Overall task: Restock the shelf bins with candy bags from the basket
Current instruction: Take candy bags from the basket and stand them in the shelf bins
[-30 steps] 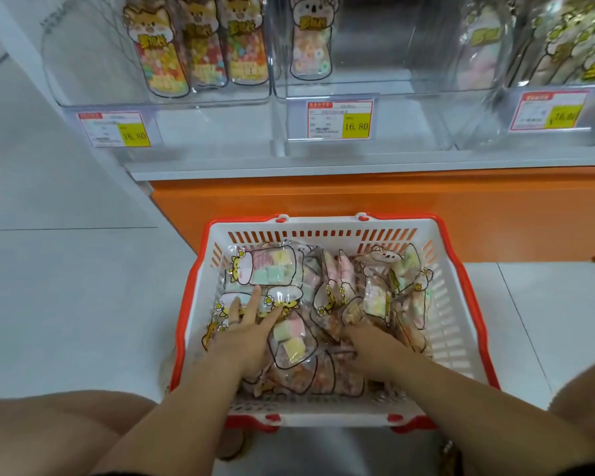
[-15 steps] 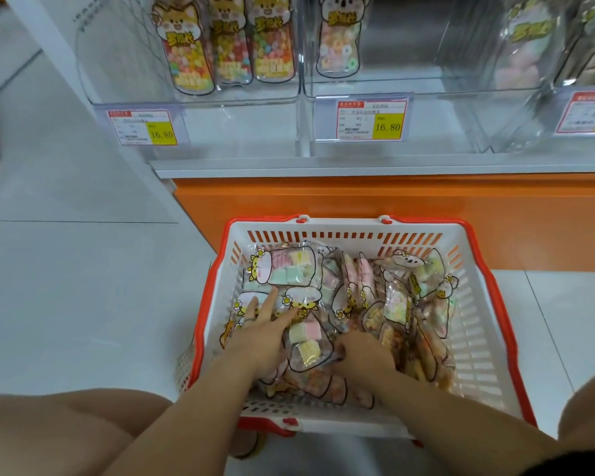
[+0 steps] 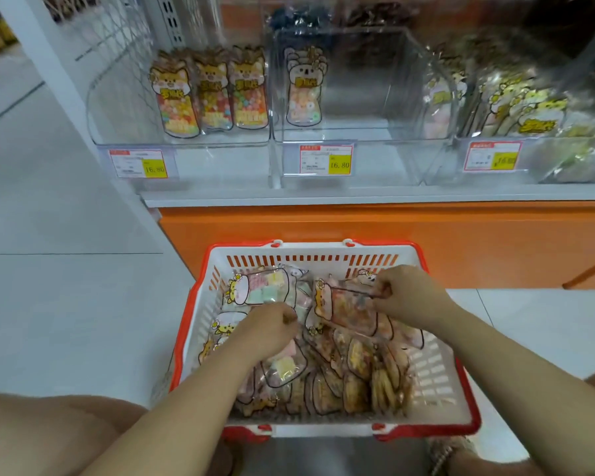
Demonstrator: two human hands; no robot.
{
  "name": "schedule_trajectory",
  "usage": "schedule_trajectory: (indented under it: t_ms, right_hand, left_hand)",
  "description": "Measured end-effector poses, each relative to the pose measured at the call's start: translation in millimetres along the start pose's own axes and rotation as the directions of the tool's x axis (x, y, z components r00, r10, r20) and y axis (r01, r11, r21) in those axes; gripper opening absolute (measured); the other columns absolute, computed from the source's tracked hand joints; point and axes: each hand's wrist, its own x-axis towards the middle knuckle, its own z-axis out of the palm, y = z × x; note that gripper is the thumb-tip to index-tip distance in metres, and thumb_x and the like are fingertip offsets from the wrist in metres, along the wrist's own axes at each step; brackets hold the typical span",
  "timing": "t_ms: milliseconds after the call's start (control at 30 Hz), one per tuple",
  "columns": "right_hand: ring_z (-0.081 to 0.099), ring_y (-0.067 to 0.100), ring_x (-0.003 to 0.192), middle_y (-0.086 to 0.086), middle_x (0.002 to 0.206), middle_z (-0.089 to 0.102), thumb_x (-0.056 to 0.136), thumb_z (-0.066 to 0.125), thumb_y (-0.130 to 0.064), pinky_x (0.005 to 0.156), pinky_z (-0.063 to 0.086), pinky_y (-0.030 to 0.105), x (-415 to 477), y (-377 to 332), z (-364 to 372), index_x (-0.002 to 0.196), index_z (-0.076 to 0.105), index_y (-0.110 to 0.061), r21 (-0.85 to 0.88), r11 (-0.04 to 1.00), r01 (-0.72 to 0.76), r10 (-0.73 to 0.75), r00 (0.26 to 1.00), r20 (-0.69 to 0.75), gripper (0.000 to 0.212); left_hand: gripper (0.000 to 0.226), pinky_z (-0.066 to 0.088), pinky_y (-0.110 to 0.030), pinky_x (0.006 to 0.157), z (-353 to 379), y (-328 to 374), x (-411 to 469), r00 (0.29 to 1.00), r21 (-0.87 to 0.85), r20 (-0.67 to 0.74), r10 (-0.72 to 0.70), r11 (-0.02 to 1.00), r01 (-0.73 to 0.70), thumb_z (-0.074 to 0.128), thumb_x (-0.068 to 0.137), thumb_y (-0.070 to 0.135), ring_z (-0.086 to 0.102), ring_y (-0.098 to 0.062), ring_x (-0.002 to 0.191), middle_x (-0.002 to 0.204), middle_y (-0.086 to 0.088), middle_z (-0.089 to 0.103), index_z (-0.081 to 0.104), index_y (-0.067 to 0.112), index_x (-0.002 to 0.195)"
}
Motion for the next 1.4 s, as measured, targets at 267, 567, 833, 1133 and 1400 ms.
schedule_trajectory:
  t_ms: [267,567,833,1133,1400]
  right_hand:
    - [0.057,0.028,0.088,0.003,0.079,0.057,0.085,0.07,-0.009,0.072,0.048,0.042,-52,-64,-14,0.071,0.059,-0.009,0.096,0.825,0.556,-0.403,0.7,-0.589,0.018]
    - [0.043,0.011,0.131,-0.005,0.131,0.055,0.089,0.066,-0.041,0.11,0.038,0.031,-56,-66,-31,0.126,0.064,-0.026,0.178,0.749,0.639,-0.491,0.714,-0.499,0.04]
    - [0.074,0.021,0.08,0.001,0.087,0.077,0.082,0.08,-0.025,0.079,0.059,0.053,-44,-64,-40,0.107,0.069,-0.019,0.782,0.607,0.145,-0.138,0.988,-0.076,0.028]
    - [0.07,0.038,0.091,0.023,0.1,0.073,0.071,0.089,-0.032,0.09,0.053,0.062,-37,-66,-26,0.103,0.07,-0.01,0.97,0.238,0.054,-0.015,0.999,-0.052,0.043]
    - [0.065,0.032,0.08,0.025,0.096,0.069,0.074,0.081,-0.014,0.072,0.052,0.037,-24,-90,-30,0.103,0.067,0.011,0.991,0.008,-0.132,-0.07,0.989,0.133,0.04]
  left_hand:
    - [0.04,0.049,-0.043,0.083,-25,83,-63,0.98,-0.996,0.008,0.199,0.09,-0.01,0.06,0.086,0.046,0.062,-0.022,0.087,0.091,-0.004,0.064,0.061,0.012,0.107]
    - [0.052,0.048,-0.039,0.068,-33,73,-68,0.973,-0.978,-0.21,0.091,-0.003,-0.211,0.068,0.081,0.026,0.069,-0.02,0.071,0.09,-0.006,0.073,0.056,0.006,0.128]
    - [0.049,0.058,-0.036,0.059,-38,65,-66,0.975,-0.975,-0.18,0.129,0.105,-0.194,0.063,0.083,0.033,0.069,-0.021,0.065,0.078,-0.012,0.069,0.057,0.007,0.124]
    - [0.042,0.05,-0.045,0.099,-47,60,-73,0.973,-0.827,-0.198,0.118,0.513,-0.231,0.07,0.082,0.064,0.067,-0.012,0.108,0.112,0.006,0.072,0.063,0.035,0.111]
    - [0.04,0.047,-0.007,0.078,-66,64,-86,0.913,-0.588,-0.381,0.147,0.724,-0.361,0.063,0.088,0.059,0.064,0.011,0.098,0.104,0.027,0.069,0.053,0.038,0.121]
